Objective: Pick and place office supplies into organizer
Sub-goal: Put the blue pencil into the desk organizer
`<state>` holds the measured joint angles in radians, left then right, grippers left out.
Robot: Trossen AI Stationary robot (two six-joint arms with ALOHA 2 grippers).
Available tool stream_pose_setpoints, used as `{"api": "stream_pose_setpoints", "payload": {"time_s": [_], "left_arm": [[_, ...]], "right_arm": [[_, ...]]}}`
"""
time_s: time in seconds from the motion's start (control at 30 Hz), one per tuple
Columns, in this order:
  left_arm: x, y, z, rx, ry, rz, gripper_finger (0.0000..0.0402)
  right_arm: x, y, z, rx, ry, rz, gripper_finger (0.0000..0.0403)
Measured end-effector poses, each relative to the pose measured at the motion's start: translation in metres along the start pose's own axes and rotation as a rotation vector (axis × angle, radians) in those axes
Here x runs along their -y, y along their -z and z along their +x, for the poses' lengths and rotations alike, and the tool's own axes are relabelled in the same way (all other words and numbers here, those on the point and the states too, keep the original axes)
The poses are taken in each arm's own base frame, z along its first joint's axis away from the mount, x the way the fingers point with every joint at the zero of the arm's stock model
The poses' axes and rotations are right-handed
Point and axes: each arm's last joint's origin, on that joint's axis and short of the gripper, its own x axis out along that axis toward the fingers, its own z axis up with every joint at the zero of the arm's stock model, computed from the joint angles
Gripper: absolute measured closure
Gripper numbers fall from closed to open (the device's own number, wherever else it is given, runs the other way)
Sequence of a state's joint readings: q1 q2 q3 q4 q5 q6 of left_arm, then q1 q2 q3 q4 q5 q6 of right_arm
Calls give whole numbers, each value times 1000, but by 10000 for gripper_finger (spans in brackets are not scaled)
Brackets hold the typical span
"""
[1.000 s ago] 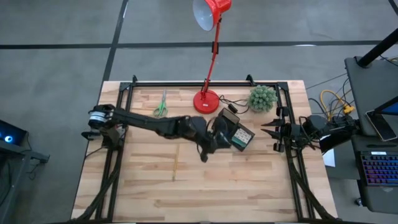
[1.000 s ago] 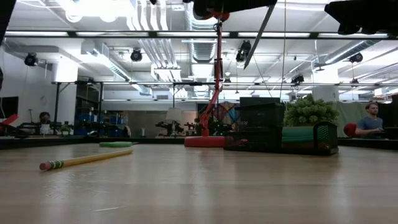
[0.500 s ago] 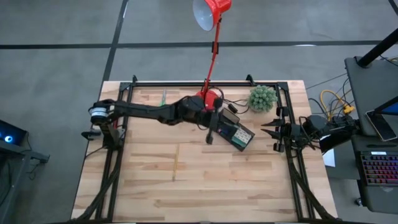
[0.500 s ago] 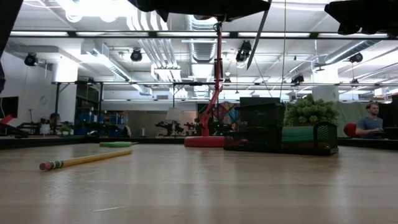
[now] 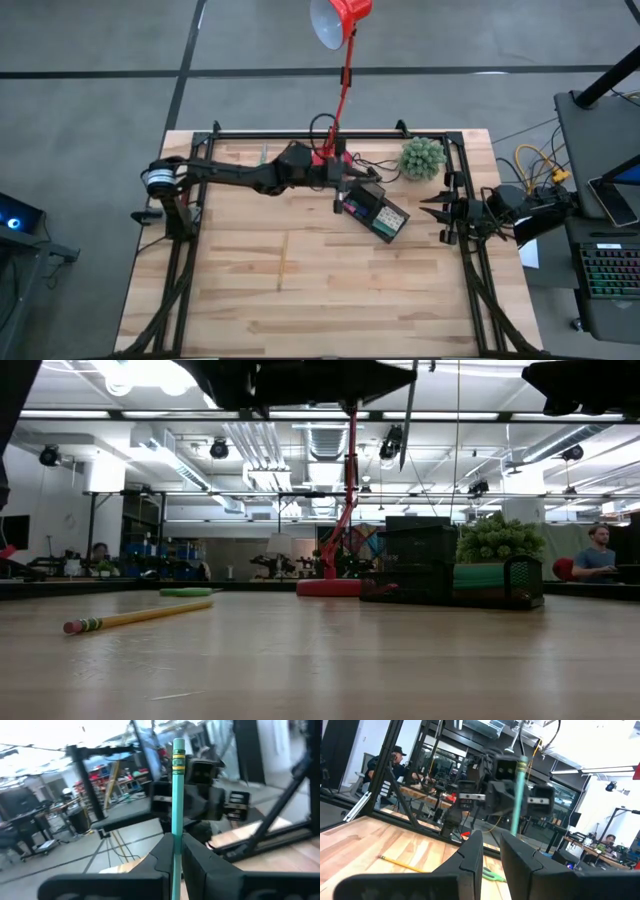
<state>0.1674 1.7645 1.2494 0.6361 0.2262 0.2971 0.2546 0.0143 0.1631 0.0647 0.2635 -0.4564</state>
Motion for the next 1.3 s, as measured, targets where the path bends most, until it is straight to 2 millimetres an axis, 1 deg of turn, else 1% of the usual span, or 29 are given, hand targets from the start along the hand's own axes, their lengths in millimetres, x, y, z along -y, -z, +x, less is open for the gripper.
{"api": "stream_pose_setpoints", "payload": {"time_s": [0.13, 0.27, 0.33, 0.47, 0.63, 0.83, 0.97, 1.17, 1.3], "left_arm": [[-6, 13, -8, 6, -54, -25, 398], [-5, 20, -14, 25, -108, -19, 398], [-4, 22, -16, 51, -127, -13, 398], [-5, 21, -24, 155, -170, -37, 398], [-9, 31, -30, 115, -266, -74, 398], [-14, 36, -35, 115, -290, -64, 398], [-19, 43, -35, 108, -302, -63, 398], [-24, 59, -24, 171, -321, -102, 398], [-24, 68, -19, 172, -321, -102, 398]], "right_arm": [[0, 0, 0, 0, 0, 0, 346], [0, 0, 0, 0, 0, -10, 346], [0, 0, 0, 0, 0, -14, 346], [0, 0, 0, 0, 0, -15, 346], [0, 0, 0, 0, 0, -15, 346], [0, 0, 0, 0, 0, -15, 346], [0, 0, 0, 0, 0, -15, 346], [0, 0, 0, 2, 1, -15, 346], [0, 0, 0, 1, 1, -15, 346]]}}
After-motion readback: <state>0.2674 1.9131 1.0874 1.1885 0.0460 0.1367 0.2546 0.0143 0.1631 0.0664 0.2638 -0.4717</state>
